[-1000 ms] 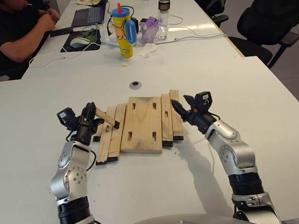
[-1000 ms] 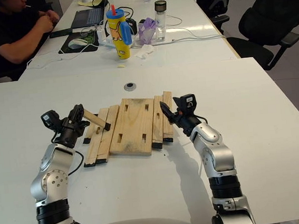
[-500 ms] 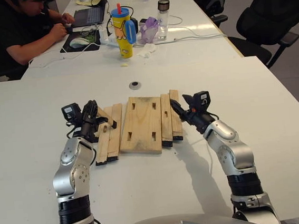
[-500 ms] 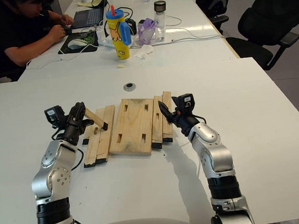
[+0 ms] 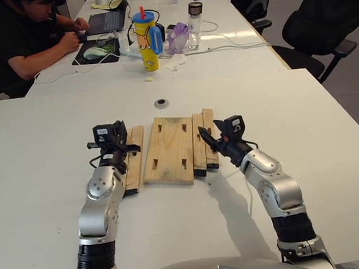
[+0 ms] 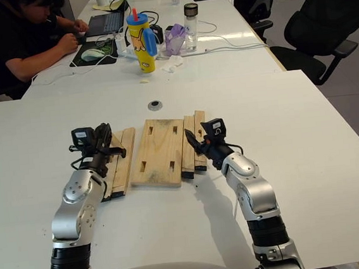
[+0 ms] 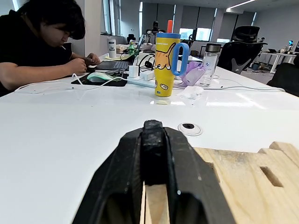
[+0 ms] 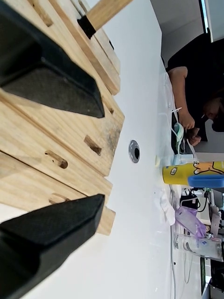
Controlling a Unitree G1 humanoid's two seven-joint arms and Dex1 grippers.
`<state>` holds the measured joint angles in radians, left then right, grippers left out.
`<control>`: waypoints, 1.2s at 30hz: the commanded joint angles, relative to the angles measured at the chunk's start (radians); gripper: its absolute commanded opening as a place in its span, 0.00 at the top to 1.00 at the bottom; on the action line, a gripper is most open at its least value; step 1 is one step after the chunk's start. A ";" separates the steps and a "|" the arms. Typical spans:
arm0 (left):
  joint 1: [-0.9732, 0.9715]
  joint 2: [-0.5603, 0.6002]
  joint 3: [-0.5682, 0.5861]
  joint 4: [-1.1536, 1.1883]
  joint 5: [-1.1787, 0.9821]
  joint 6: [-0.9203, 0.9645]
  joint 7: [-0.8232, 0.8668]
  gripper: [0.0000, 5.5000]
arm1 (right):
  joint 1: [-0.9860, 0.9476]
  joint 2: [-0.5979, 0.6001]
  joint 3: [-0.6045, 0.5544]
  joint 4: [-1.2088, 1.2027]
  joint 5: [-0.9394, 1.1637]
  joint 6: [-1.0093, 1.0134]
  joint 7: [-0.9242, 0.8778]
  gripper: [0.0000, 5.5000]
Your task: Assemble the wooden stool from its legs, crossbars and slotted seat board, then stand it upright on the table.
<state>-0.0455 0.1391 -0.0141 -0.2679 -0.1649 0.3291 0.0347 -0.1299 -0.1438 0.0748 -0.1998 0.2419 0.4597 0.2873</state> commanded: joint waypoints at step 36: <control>-0.469 0.042 0.122 0.039 0.001 0.070 -0.087 0.61 | -0.025 0.033 0.021 0.042 -0.002 -0.019 0.009 0.45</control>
<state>-0.5054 0.1722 0.1133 -0.2782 -0.1584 0.3668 -0.0353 -0.1374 -0.1165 0.0910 -0.1635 0.2447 0.4487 0.2918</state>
